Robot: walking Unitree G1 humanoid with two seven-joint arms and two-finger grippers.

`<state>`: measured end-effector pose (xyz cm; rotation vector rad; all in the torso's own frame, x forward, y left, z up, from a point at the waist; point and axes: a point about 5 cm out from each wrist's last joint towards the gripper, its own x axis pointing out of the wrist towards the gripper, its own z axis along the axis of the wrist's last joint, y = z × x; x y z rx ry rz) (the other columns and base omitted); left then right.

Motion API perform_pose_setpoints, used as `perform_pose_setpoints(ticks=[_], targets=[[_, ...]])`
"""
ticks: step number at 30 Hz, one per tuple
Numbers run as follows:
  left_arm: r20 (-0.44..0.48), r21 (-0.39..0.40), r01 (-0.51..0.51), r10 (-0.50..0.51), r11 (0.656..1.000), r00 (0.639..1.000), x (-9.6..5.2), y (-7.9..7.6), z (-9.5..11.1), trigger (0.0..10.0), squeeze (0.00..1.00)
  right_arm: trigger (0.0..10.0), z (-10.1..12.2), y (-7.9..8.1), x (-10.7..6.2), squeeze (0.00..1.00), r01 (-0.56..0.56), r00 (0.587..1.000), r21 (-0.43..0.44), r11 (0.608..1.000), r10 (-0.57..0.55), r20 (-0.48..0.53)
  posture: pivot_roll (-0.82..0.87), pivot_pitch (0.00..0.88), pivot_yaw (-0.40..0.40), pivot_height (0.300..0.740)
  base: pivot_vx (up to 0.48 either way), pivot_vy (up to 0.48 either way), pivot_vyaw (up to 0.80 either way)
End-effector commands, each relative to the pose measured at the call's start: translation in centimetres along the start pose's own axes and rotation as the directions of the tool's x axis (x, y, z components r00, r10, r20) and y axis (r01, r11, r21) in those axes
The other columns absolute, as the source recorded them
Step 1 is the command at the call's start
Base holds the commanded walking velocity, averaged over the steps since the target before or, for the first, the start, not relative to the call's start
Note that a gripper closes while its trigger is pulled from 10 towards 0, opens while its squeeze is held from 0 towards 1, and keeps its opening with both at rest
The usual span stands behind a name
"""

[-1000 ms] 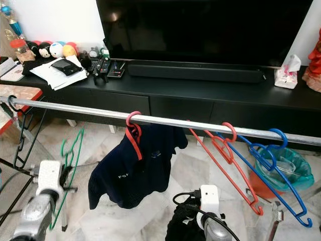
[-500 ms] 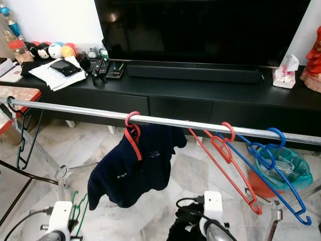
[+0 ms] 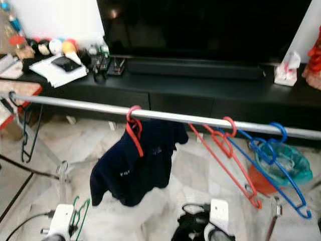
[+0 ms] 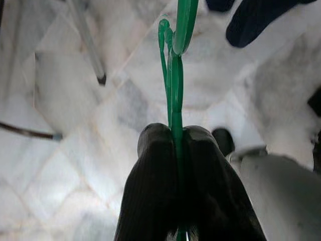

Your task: Hang hanger

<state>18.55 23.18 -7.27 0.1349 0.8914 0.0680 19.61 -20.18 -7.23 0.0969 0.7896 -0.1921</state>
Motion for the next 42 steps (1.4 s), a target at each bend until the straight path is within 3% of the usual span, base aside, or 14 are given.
perform_pose_setpoints(ticks=[1, 15, 42], targets=[[-0.047, -0.007, -0.012, 0.012, 1.000, 0.999, -0.3, 0.6, -1.3, 10.0, 0.00, 10.0, 0.2, -0.1, 0.1, 0.00, 0.017, 1.000, 0.014, 1.000, -0.017, 0.002, -0.01, 0.000, 0.059, 0.740, -0.379, 0.000, 0.00], [-0.095, -0.014, -0.023, 0.022, 1.000, 0.995, -0.6, 0.6, -2.4, 10.0, 0.00, 10.0, 0.6, 0.1, 0.1, 0.00, 0.005, 1.000, 0.021, 1.000, -0.006, 0.025, -0.01, 0.000, 0.055, 0.740, -0.378, 0.000, -0.17], [-0.077, -0.021, -0.015, 0.013, 1.000, 0.997, -0.3, -0.4, -1.9, 10.0, 0.00, 10.0, 1.5, 0.2, 0.4, 0.00, -0.006, 0.999, 0.018, 1.000, 0.005, 0.046, -0.01, 0.000, 0.050, 0.740, -0.377, 0.000, -0.15]])
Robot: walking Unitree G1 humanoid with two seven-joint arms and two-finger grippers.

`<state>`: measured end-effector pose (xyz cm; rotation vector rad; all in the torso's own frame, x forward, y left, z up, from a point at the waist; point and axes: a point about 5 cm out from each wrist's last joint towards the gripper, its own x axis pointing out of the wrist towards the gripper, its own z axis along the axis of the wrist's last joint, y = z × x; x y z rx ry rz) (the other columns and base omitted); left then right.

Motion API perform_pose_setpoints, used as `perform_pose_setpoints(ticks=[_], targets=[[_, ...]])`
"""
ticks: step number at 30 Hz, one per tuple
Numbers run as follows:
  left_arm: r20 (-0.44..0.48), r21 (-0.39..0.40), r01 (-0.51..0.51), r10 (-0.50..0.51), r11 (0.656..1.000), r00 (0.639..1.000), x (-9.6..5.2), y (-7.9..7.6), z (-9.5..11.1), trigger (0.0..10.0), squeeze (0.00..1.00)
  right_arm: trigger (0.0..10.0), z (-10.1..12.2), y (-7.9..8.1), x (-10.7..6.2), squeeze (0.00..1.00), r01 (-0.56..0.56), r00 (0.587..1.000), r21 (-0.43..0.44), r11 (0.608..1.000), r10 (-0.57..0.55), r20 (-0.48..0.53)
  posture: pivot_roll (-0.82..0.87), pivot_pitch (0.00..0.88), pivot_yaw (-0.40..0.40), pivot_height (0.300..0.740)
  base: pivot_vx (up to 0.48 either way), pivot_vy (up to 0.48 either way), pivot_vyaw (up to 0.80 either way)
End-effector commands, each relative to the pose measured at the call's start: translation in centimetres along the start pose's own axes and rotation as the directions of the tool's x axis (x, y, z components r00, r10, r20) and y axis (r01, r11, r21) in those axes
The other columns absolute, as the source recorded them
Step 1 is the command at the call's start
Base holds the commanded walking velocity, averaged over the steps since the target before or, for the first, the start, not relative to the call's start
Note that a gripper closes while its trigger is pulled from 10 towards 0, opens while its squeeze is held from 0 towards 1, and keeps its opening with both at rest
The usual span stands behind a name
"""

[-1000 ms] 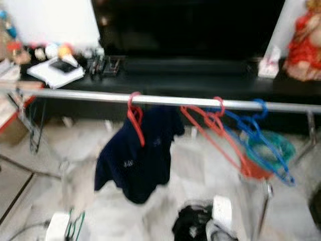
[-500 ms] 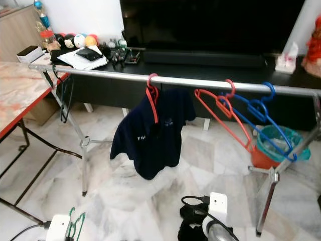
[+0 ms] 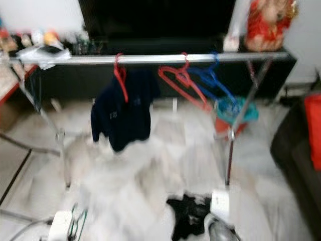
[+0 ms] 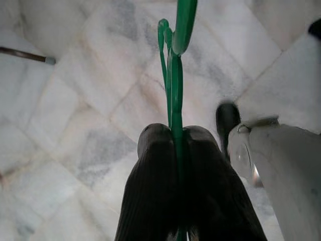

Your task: Hang hanger

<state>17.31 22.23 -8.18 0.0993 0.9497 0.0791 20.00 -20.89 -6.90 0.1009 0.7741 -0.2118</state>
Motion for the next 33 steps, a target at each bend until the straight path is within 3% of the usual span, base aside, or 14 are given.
perform_pose_setpoints(ticks=[1, 33], targets=[[-0.018, 0.010, -0.023, 0.023, 1.000, 1.000, -0.12, 0.64, -0.44, 10.0, 0.00, 10.0, 0.91, 0.84, 0.26, 0.00, -0.021, 0.999, 0.006, 1.000, 0.021, 0.031, -0.01, 0.000, 0.050, 0.740, -0.375, 0.000, 0.00], [-0.018, 0.022, -0.014, 0.014, 1.000, 1.000, -0.16, 0.60, -0.57, 10.0, 0.00, 10.0, 1.39, 1.35, 0.38, 0.00, -0.038, 0.998, 0.001, 0.999, 0.038, 0.048, -0.01, 0.000, 0.058, 0.740, -0.355, 0.000, 0.00]])
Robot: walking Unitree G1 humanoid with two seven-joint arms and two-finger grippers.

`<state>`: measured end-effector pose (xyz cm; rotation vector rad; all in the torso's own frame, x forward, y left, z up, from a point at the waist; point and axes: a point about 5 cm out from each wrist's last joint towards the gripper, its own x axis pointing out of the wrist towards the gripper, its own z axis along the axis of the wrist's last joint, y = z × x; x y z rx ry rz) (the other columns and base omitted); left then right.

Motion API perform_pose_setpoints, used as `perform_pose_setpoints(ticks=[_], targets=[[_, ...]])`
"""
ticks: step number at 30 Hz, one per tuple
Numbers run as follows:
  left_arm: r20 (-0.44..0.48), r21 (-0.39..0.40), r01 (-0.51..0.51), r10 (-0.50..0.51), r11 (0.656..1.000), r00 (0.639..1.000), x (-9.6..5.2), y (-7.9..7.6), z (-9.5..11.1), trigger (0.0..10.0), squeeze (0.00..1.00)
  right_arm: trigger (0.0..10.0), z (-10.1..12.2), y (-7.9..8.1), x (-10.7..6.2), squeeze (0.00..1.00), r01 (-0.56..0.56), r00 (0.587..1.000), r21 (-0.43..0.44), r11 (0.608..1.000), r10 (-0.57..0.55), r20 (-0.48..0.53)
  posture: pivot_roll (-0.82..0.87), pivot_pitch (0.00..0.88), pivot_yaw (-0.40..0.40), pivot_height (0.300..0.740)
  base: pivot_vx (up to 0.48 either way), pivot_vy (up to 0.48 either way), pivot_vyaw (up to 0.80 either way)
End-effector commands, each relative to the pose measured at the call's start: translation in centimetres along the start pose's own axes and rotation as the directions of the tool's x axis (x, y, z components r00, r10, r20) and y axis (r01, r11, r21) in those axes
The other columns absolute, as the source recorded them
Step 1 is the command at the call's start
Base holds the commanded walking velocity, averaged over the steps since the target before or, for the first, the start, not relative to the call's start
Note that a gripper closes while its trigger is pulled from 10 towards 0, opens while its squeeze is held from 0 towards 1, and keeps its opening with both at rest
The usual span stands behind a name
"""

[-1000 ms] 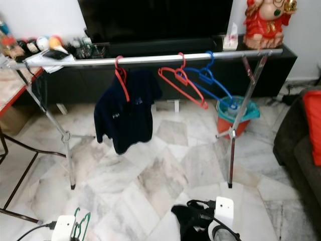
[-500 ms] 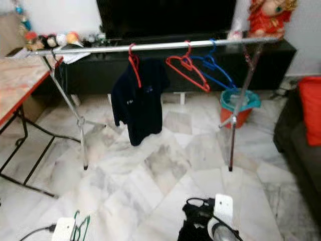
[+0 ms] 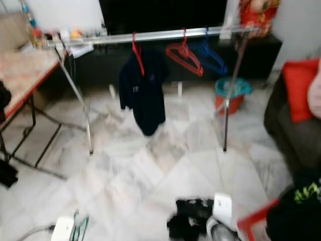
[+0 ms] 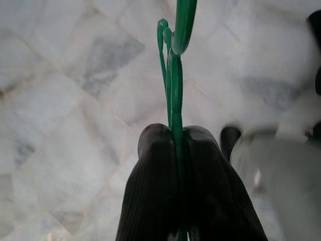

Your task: Hang hanger

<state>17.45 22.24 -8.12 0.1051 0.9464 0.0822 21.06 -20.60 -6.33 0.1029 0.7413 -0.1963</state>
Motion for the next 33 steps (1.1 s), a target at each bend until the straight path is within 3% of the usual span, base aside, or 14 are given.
perform_pose_setpoints(ticks=[1, 22, 28, 29, 30, 31, 33], targets=[[-0.021, 0.019, -0.008, 0.008, 1.000, 1.000, -0.2, 0.6, -0.7, 10.0, 0.00, 10.0, 0.3, 0.8, 0.1, 0.00, -0.021, 1.000, 0.003, 1.000, 0.021, 0.016, -0.01, 0.000, 0.057, 0.740, 0.000, 0.000, 0.00], [0.045, 0.008, 0.022, -0.022, 1.000, 0.999, -0.1, 0.8, 0.6, 10.0, 0.00, 10.0, 2.9, 1.4, 0.7, 0.00, -0.037, 0.994, -0.014, 0.999, 0.038, 0.101, -0.01, 0.000, 0.055, 0.740, 0.000, 0.000, 0.00], [0.212, 0.059, 0.090, -0.100, 0.994, 0.972, 0.3, 0.5, 5.1, 10.0, 0.00, 10.0, 7.2, 1.2, 1.1, 0.00, -0.043, 0.964, -0.010, 0.999, 0.044, 0.262, -0.01, 0.000, 0.054, 0.740, 0.000, 0.000, 0.00], [0.320, 0.114, 0.129, -0.160, 0.985, 0.934, 0.2, 0.1, 8.3, 10.0, 0.00, 10.0, 10.2, 1.2, 1.1, 0.00, -0.055, 0.933, -0.029, 0.998, 0.062, 0.356, -0.01, 0.000, 0.054, 0.740, 0.000, 0.000, 0.00], [0.320, 0.114, 0.129, -0.160, 0.985, 0.934, 0.2, 0.1, 8.3, 10.0, 0.00, 10.0, 10.2, 1.2, 1.1, 0.00, -0.055, 0.933, -0.029, 0.998, 0.062, 0.356, -0.01, 0.000, 0.054, 0.740, 0.000, 0.000, 0.00], [0.389, 0.156, 0.168, -0.217, 0.973, 0.895, -0.1, -0.3, 10.7, 10.0, 0.00, 10.0, 12.0, 1.4, 1.1, 0.00, -0.060, 0.912, -0.052, 0.997, 0.076, 0.403, -0.01, 0.000, 0.053, 0.740, 0.000, 0.000, 0.00], [0.438, 0.197, 0.207, -0.275, 0.958, 0.856, -0.4, -0.6, 12.6, 10.0, 0.00, 10.0, 13.4, 1.5, 1.0, 0.00, -0.064, 0.897, -0.067, 0.996, 0.087, 0.434, -0.01, 0.000, 0.053, 0.740, 0.000, 0.000, 0.00]])
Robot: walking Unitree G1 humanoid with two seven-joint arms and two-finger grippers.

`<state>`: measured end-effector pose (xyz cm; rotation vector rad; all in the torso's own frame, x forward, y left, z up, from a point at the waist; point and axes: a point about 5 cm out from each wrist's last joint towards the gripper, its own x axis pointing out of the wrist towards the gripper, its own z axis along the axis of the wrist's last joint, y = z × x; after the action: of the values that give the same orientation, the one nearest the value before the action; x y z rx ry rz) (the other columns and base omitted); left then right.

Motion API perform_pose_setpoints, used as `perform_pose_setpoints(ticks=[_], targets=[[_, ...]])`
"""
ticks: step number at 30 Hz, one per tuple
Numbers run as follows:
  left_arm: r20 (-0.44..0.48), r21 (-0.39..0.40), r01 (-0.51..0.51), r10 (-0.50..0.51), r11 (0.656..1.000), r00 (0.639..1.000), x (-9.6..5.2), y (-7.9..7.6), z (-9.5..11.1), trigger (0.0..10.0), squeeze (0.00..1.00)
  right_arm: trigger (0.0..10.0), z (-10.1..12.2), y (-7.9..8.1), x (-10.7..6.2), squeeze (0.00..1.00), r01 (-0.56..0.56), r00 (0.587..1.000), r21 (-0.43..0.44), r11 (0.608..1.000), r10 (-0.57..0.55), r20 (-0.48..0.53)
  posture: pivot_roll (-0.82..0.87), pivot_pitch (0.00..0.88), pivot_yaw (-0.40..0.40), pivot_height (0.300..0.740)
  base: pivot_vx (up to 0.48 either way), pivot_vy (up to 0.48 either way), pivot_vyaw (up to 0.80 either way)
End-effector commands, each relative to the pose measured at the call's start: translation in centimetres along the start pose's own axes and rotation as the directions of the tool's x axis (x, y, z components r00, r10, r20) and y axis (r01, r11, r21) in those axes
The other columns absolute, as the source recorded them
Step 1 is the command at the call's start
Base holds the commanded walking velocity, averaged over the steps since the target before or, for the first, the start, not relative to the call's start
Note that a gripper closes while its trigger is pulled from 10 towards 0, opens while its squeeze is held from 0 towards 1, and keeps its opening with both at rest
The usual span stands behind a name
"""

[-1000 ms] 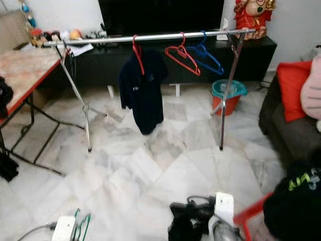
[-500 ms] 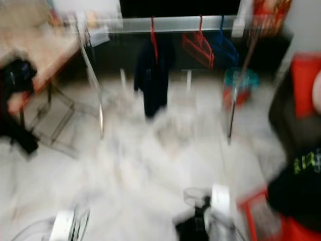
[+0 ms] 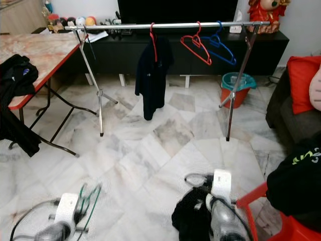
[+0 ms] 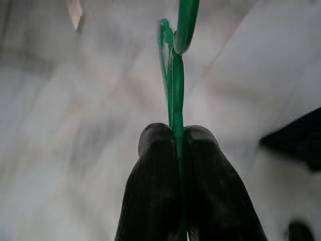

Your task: Hang hanger

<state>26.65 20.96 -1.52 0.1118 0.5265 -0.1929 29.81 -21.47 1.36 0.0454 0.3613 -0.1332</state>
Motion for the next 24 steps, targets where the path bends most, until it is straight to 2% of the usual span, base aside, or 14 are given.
perform_pose_setpoints(ticks=[1, 3, 5, 6, 7, 8, 11, 12, 13, 16, 17, 19, 20, 24], targets=[[0.073, 0.041, 0.063, -0.066, 0.997, 0.995, 0.4, 0.1, 2.0, 10.0, 0.00, 10.0, 2.3, 0.3, 0.7, 0.00, -0.018, 0.996, -0.010, 1.000, 0.019, 0.083, -0.01, 0.000, 0.052, 0.740, 0.000, 0.000, 0.00], [0.117, 0.072, 0.157, -0.164, 0.985, 0.980, 0.7, -0.3, 3.8, 10.0, 0.00, 10.0, 3.4, 0.6, 1.1, 0.00, -0.036, 0.994, -0.025, 0.999, 0.038, 0.102, -0.01, 0.000, 0.051, 0.740, 0.000, 0.000, 0.00], [0.138, 0.107, 0.302, -0.315, 0.947, 0.939, 0.6, -1.1, 5.6, 10.0, 0.00, 10.0, 4.3, 1.2, 1.7, 0.00, -0.070, 0.995, -0.093, 0.993, 0.076, 0.070, -0.01, 0.000, 0.048, 0.740, 0.000, 0.000, 0.00], [0.128, 0.151, 0.393, -0.413, 0.907, 0.902, 0.4, -1.5, 6.6, 10.0, 0.00, 10.0, 4.7, 1.7, 2.0, 0.00, -0.093, 0.995, -0.141, 0.986, 0.097, 0.025, -0.01, 0.000, 0.044, 0.740, 0.000, 0.000, 0.00], [0.128, 0.151, 0.393, -0.413, 0.907, 0.902, 0.4, -1.5, 6.6, 10.0, 0.00, 10.0, 4.7, 1.7, 2.0, 0.00, -0.093, 0.995, -0.141, 0.986, 0.097, 0.025, -0.01, 0.000, 0.044, 0.740, 0.000, 0.000, 0.00], [0.123, 0.186, 0.454, -0.479, 0.871, 0.869, 0.0, -1.6, 7.9, 10.0, 0.00, 10.0, 5.2, 2.0, 2.3, 0.00, -0.112, 0.994, -0.158, 0.981, 0.113, -0.002, -0.01, 0.000, 0.045, 0.740, 0.000, 0.000, 0.00], [0.120, 0.197, 0.507, -0.534, 0.839, 0.837, -0.4, -1.7, 8.9, 10.0, 0.00, 10.0, 5.6, 2.3, 2.5, 0.00, -0.128, 0.992, -0.167, 0.978, 0.126, -0.019, 0.00, 0.000, 0.039, 0.740, 0.000, 0.000, 0.00], [0.106, 0.201, 0.556, -0.582, 0.807, 0.806, -0.8, -1.9, 9.3, 10.0, 0.00, 10.0, 5.8, 2.5, 2.6, 0.00, -0.137, 0.990, -0.174, 0.975, 0.134, -0.031, 0.00, 0.000, 0.039, 0.740, 0.000, 0.000, 0.00], [0.106, 0.201, 0.556, -0.582, 0.807, 0.806, -0.8, -1.9, 9.3, 10.0, 0.00, 10.0, 5.8, 2.5, 2.6, 0.00, -0.137, 0.990, -0.174, 0.975, 0.134, -0.031, 0.00, 0.000, 0.039, 0.740, 0.000, 0.000, 0.00], [0.034, 0.229, 0.660, -0.684, 0.715, 0.729, -2.2, -2.4, 9.9, 10.0, 0.00, 10.0, 6.5, 2.8, 2.8, 0.00, -0.148, 0.989, -0.212, 0.966, 0.145, -0.033, 0.00, 0.000, 0.035, 0.740, 0.000, 0.000, 0.00], [0.034, 0.229, 0.660, -0.684, 0.715, 0.729, -2.2, -2.4, 9.9, 10.0, 0.00, 10.0, 6.5, 2.8, 2.8, 0.00, -0.148, 0.989, -0.212, 0.966, 0.145, -0.033, 0.00, 0.000, 0.035, 0.740, 0.000, 0.000, 0.00], [-0.060, 0.247, 0.759, -0.772, 0.603, 0.633, -3.9, -3.2, 10.3, 10.0, 0.00, 10.0, 7.5, 3.2, 3.0, 0.00, -0.168, 0.986, -0.217, 0.962, 0.167, -0.026, 0.00, 0.000, 0.034, 0.740, 0.000, 0.000, 0.00], [-0.060, 0.247, 0.759, -0.772, 0.603, 0.633, -3.9, -3.2, 10.3, 10.0, 0.00, 10.0, 7.5, 3.2, 3.0, 0.00, -0.168, 0.986, -0.217, 0.962, 0.167, -0.026, 0.00, 0.000, 0.034, 0.740, 0.000, 0.000, 0.00], [-0.090, 0.261, 0.799, -0.810, 0.542, 0.579, -4.8, -4.1, 11.1, 10.0, 0.00, 10.0, 8.6, 3.8, 3.1, 0.00, -0.188, 0.982, -0.221, 0.957, 0.190, -0.013, 0.00, 0.000, 0.032, 0.740, 0.000, 0.000, 0.00]])
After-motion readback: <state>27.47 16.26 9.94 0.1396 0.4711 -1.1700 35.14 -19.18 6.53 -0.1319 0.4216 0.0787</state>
